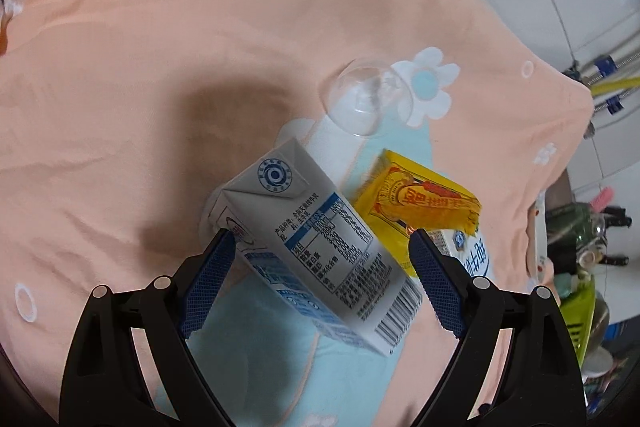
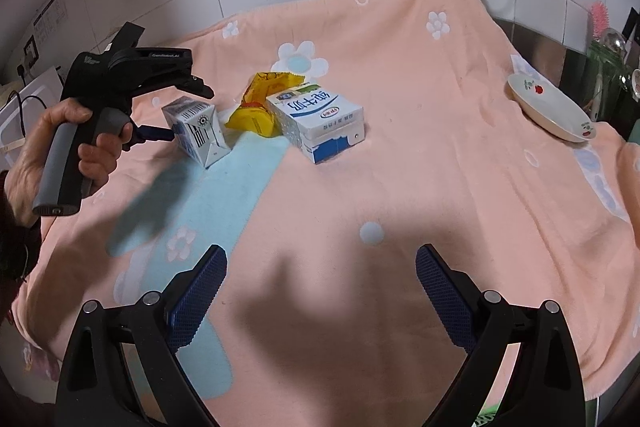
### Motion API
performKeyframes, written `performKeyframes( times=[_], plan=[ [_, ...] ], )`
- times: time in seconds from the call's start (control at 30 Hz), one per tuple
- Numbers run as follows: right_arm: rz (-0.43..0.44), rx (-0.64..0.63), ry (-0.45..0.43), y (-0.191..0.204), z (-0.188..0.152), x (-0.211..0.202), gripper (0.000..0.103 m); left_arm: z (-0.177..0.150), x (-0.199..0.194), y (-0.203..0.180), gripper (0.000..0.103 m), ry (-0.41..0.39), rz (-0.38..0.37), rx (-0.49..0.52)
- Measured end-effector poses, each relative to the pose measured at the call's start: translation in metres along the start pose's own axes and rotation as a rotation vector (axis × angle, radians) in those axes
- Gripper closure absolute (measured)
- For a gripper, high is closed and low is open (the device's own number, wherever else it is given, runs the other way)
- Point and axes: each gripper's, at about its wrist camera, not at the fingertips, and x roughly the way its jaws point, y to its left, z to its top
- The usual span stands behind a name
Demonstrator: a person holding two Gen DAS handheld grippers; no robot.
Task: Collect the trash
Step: 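Grasp the white milk carton on the towel with the left tool, then grasp the yellow snack wrapper with the right tool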
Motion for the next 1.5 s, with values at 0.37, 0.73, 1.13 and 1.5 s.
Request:
performKeyframes(
  times=[0.37, 0.73, 1.13, 1.5],
  plan=[
    [0.005, -0.020, 0.013, 0.004, 0.005, 0.009, 0.011, 0.003, 0.014, 0.007, 0.024, 0.066, -0.008, 0.016],
    [0.038, -0.064, -0.002, 0.022, 0.043, 0.028, 0.012, -0.004, -0.011, 0.011, 0.054, 0.118, -0.129, 0.204],
    [0.108, -0.072, -0.013, 0.047, 0.122, 0.075, 0.033, -0.006, -0.021, 0.043, 0.061, 0.135, -0.209, 0.247],
    [0.074, -0.087, 0.064, 0.066, 0.166, 0.148, 0.033, -0.004, -0.019, 0.050, 0.061, 0.144, -0.256, 0.261]
  ],
)
